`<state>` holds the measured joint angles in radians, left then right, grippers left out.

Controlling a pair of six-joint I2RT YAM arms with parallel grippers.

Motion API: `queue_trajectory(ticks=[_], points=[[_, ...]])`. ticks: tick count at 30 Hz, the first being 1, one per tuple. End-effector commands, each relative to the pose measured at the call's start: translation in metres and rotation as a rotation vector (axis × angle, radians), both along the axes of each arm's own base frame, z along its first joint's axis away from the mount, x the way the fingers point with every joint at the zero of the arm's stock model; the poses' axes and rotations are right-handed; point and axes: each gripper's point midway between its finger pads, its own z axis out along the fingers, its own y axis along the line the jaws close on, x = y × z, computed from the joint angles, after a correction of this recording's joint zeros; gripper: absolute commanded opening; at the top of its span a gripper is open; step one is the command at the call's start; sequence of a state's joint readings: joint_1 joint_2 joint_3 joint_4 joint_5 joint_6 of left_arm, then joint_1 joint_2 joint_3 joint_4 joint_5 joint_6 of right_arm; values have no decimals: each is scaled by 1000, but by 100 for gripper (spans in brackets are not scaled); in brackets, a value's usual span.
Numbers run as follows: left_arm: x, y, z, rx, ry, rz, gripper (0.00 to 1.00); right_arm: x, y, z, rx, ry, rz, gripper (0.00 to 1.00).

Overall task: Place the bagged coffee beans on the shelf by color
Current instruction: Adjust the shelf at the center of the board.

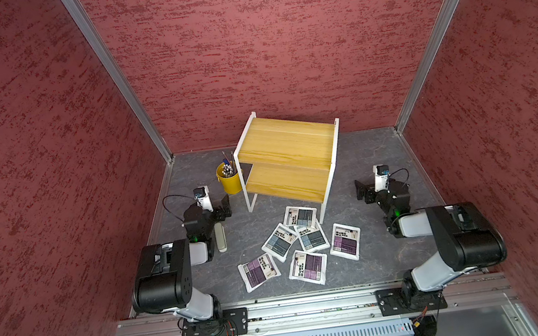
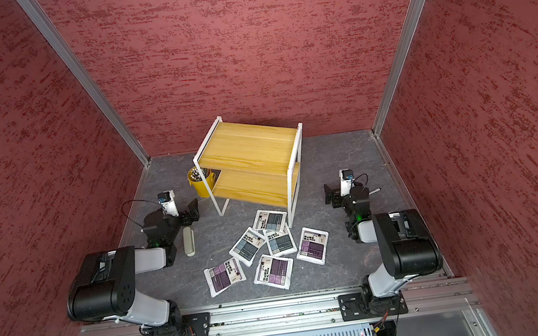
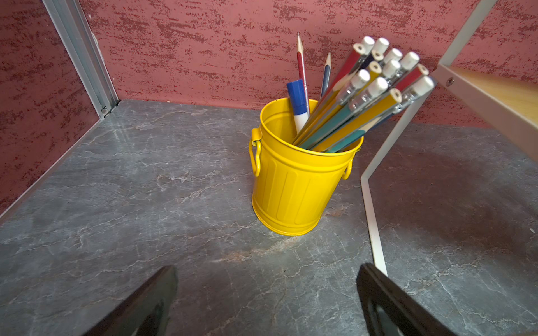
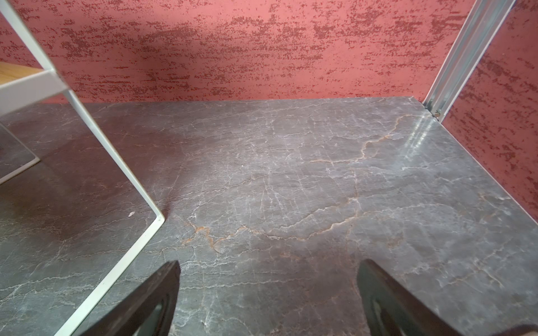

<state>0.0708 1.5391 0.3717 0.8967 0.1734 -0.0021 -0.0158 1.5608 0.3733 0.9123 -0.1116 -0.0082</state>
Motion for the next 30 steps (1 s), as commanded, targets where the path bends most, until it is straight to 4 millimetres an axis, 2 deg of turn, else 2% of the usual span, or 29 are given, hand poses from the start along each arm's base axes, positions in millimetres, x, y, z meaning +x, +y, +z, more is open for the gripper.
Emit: queue_trajectory(ticks=[1, 9, 10, 12, 14, 17, 19, 21, 25, 28, 30], points=[[3, 1, 5, 19, -15, 6, 100, 4, -2, 11, -8, -30, -9, 98], [2, 1, 6, 18, -20, 8, 100, 4, -3, 11, -8, -29, -17, 99], [2, 3, 8, 17, -18, 21, 100, 4, -9, 12, -5, -31, -56, 98], [1, 12, 16, 19, -5, 81, 100, 1, -22, 14, 9, -36, -137, 98], [-5, 22, 25, -2, 21, 149, 100, -3, -26, 20, 10, -61, -161, 98], [-16, 36, 36, -109, 128, 231, 100, -15, -37, 40, 20, -96, -226, 98], [-23, 30, 52, -166, 141, 202, 100, -24, -49, 54, 57, -65, -313, 98], [-32, 23, 67, -231, 157, 201, 100, -34, -64, 62, 166, 0, -439, 98], [-54, 7, 101, -350, 199, 176, 100, -42, -37, 101, 328, 97, -338, 98], [-69, -15, 131, -415, 192, 64, 100, -50, -19, 139, 420, 182, -276, 98], [-77, -31, 148, -433, 201, -25, 100, -55, 1, 167, 463, 215, -168, 98]])
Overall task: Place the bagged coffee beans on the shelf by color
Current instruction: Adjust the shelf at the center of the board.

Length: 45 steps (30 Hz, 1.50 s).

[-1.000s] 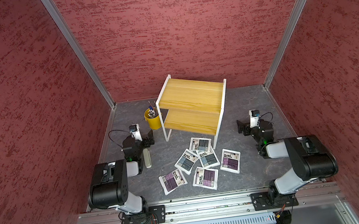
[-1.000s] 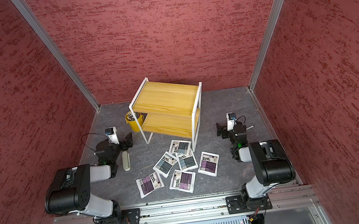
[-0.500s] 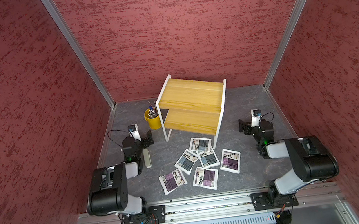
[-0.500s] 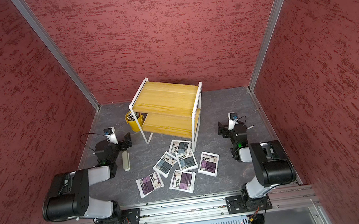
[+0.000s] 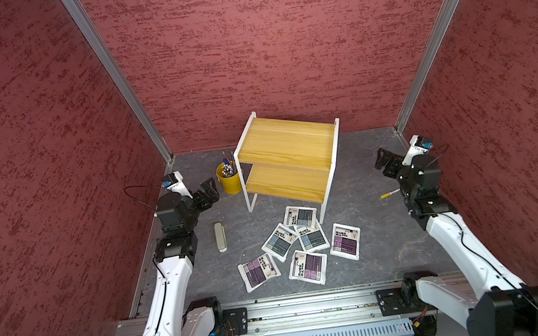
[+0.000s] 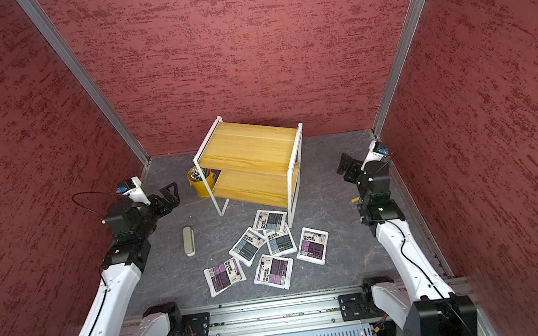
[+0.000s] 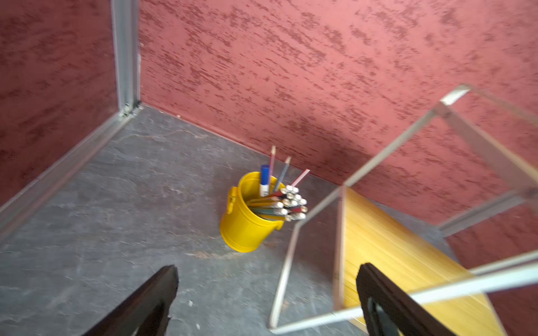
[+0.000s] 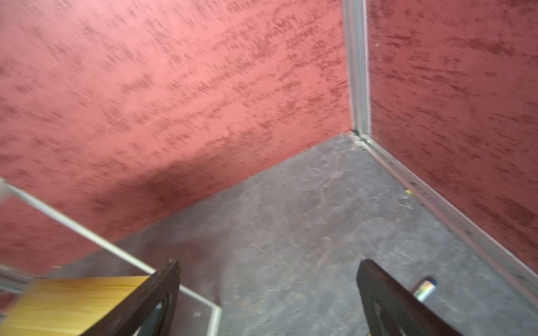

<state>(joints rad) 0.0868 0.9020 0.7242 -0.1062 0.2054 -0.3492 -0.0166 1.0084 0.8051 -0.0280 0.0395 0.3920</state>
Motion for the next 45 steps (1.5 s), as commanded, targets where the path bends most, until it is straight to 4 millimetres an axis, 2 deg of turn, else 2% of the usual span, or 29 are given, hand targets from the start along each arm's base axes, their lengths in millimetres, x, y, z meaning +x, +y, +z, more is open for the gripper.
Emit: queue_trajectory(ticks=[1, 7, 10, 17, 23, 28, 34, 39, 45], points=[[-25, -32, -4, -106, 136, -147, 100, -29, 34, -6, 175, 235, 150, 99], [-32, -50, 26, -117, 118, -268, 100, -54, 101, 35, 473, 306, 475, 98], [-30, -58, 40, -134, 76, -316, 100, -67, 119, 57, 580, 285, 566, 98], [-22, -82, 70, -156, -39, -464, 100, -86, 155, 84, 712, 297, 726, 98], [-25, -105, 104, -188, -176, -631, 100, -81, 178, 94, 756, 292, 803, 98], [-26, -123, 118, -204, -208, -748, 100, -68, 194, 100, 787, 290, 850, 99], [-15, -140, 120, -194, -179, -818, 100, -53, 208, 97, 788, 309, 877, 98], [-3, -152, 113, -139, -131, -833, 100, -42, 215, 95, 789, 316, 886, 98], [-3, -168, 110, -120, -115, -863, 100, -32, 221, 97, 788, 320, 893, 98]])
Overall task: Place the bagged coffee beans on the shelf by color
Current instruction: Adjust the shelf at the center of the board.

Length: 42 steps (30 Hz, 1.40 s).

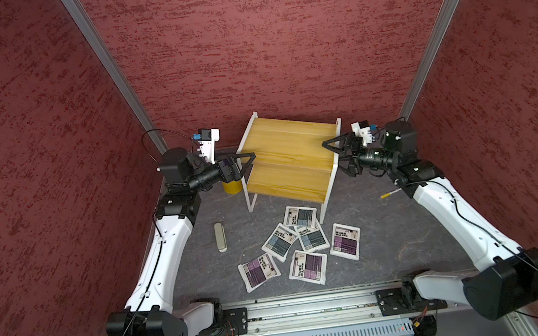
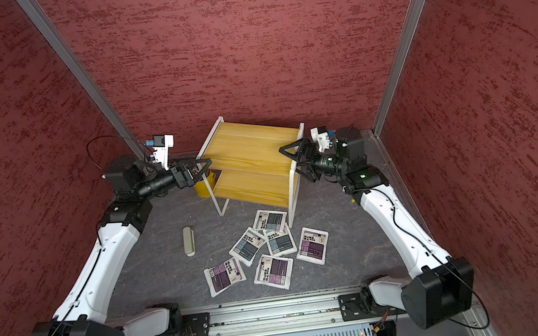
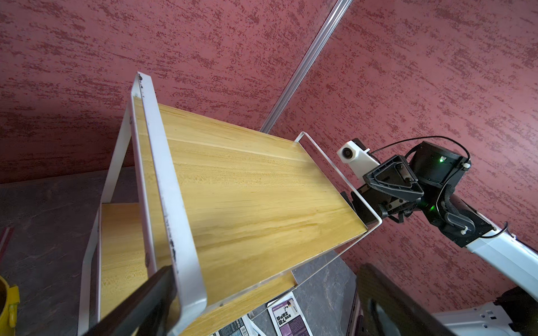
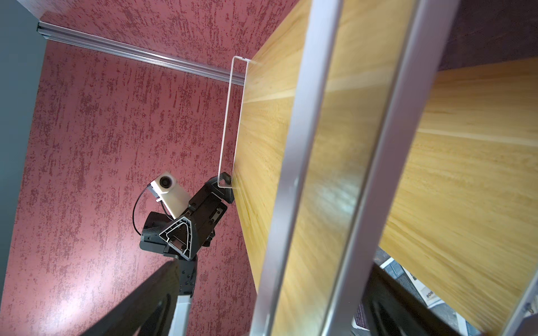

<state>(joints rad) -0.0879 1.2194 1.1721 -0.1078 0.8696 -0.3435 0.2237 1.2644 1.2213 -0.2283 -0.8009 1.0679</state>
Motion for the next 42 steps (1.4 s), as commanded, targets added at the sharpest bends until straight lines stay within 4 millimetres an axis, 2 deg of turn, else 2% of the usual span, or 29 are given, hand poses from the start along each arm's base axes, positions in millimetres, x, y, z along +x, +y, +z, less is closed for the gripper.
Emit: queue_trajectory(ticks=[1, 14, 16, 17, 22, 27, 32, 36, 39, 40, 42], points=[[-7, -13, -4, 27, 1, -42, 100, 2, 5, 24, 18, -71, 17, 98], [-35, -48, -16, 39, 28, -114, 100, 37, 7, 44, -34, -104, 16, 99], [-37, -50, -18, 40, 36, -116, 100, 41, 6, 52, -39, -124, 14, 99], [-38, -51, -20, 39, 44, -118, 100, 51, 6, 45, -45, -107, 12, 98], [-42, -56, -24, 37, 57, -129, 100, 75, 0, 45, -45, -104, 10, 98], [-42, -55, -25, 37, 66, -118, 100, 87, -15, 35, -95, -79, -20, 98], [-31, -38, -31, 74, 84, -16, 100, 84, -48, 19, -216, -59, -111, 98], [-27, -19, -21, 52, 77, 53, 100, 74, -71, 25, -239, -75, -163, 98], [-29, -5, -12, 30, 63, 88, 100, 64, -86, 26, -250, -82, -190, 98], [-31, -1, -10, 29, 60, 98, 100, 55, -89, 28, -257, -86, -195, 98], [-37, 5, -11, 31, 67, 112, 100, 41, -92, 17, -276, -67, -194, 98]])
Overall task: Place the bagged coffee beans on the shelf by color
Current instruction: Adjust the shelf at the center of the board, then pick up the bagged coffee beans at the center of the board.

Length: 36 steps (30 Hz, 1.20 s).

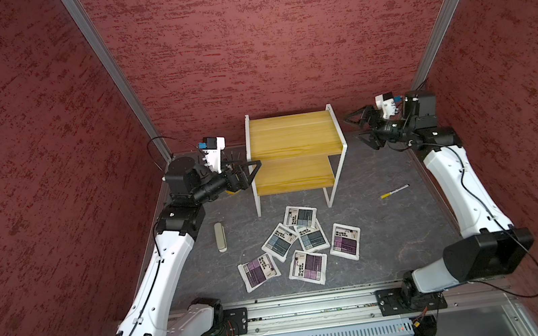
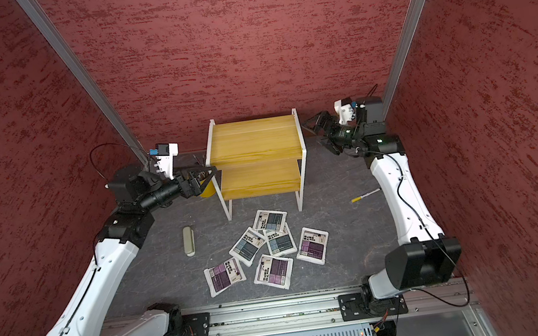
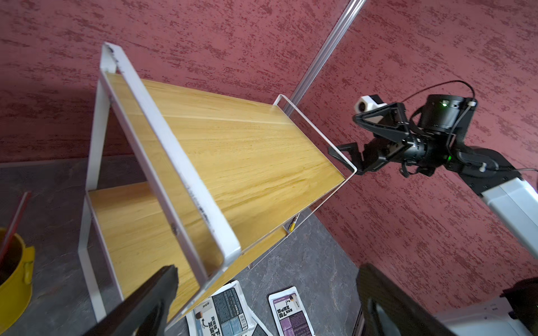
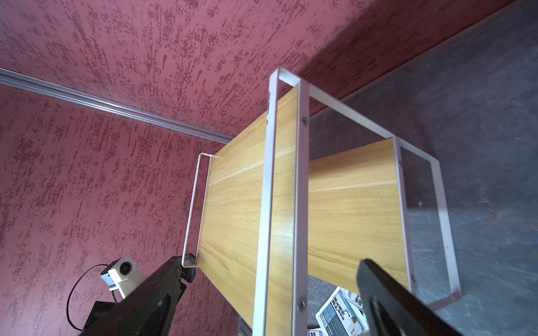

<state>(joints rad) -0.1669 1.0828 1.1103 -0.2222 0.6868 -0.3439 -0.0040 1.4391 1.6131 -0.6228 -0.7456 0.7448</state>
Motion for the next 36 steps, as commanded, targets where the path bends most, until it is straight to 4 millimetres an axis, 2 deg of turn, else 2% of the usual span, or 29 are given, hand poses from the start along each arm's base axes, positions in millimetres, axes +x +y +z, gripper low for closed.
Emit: queue_trajectory(ticks=[1, 5, 8, 16, 21, 28, 31, 36], points=[[-15, 9, -6, -3, 40, 15, 100, -27, -4, -19, -52, 27, 2, 98], [-37, 11, -31, 11, 85, 12, 100, -61, -2, -56, -52, 98, 24, 98], [-60, 2, -60, 21, 143, -23, 100, -88, -5, -90, -83, 189, 20, 98], [-122, -32, -144, 30, 314, -92, 100, -166, -29, -184, -275, 489, -29, 99], [-146, -59, -173, 77, 335, -132, 100, -204, -28, -235, -291, 636, -24, 98], [-156, -105, -199, 129, 370, -229, 100, -232, -17, -288, -309, 753, 27, 88], [-155, -117, -205, 117, 385, -251, 100, -235, -10, -300, -297, 757, 36, 86], [-151, -126, -203, 95, 381, -261, 100, -235, -1, -318, -282, 772, 42, 80]])
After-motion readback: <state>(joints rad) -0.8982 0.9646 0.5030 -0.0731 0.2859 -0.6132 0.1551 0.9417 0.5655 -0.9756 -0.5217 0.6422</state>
